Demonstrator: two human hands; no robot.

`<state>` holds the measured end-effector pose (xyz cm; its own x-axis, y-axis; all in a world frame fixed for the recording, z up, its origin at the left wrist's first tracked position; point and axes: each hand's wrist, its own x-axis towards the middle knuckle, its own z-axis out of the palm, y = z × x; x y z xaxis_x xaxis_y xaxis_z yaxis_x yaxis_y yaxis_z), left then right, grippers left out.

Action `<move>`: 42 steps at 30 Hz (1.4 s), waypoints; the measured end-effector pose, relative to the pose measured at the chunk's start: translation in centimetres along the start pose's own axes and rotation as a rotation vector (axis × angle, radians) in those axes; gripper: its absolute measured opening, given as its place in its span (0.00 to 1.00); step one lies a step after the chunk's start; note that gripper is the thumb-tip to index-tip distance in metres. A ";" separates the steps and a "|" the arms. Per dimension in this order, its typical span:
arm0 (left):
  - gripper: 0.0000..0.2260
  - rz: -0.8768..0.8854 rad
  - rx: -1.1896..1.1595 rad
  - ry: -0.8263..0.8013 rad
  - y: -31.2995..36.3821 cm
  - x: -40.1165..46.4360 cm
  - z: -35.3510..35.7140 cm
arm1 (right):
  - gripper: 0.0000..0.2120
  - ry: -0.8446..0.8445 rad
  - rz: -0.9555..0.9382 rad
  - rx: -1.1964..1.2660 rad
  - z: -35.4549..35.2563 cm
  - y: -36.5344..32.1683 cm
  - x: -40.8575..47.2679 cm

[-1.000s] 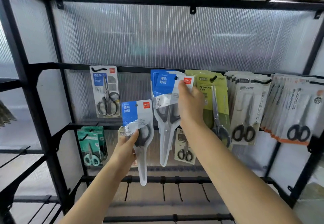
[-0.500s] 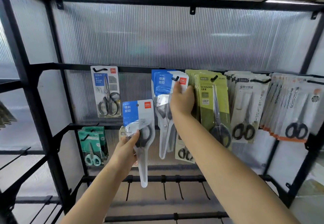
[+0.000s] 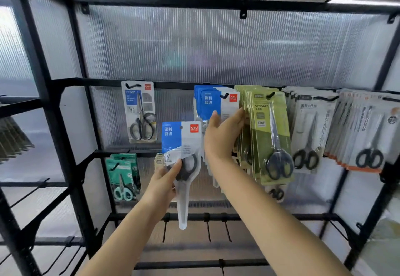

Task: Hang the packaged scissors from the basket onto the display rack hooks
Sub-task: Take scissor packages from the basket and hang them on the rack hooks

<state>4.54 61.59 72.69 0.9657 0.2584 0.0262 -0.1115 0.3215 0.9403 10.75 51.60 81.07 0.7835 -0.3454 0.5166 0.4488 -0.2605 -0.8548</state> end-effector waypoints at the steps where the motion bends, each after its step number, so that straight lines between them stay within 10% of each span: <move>1: 0.07 0.015 0.015 -0.017 0.1 -0.2 0.2 | 0.33 -0.027 -0.055 -0.001 -0.2 0.0 -1.0; 12: 0.16 0.155 0.095 -0.074 1.8 -1.2 3.5 | 0.26 -0.358 -0.349 -0.252 -7.1 -4.0 1.2; 18: 0.10 0.129 0.051 -0.152 1.8 -1.5 6.3 | 0.01 -0.553 -0.300 -0.210 -9.8 -4.3 4.8; 42: 0.05 0.199 0.183 -0.070 2.7 0.4 7.5 | 0.06 -0.488 -0.423 -0.345 -7.2 -4.3 9.7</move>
<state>6.41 55.75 77.74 0.9436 0.2345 0.2337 -0.2624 0.0997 0.9598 13.33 42.85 90.12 0.7117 0.2675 0.6496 0.6574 -0.5797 -0.4815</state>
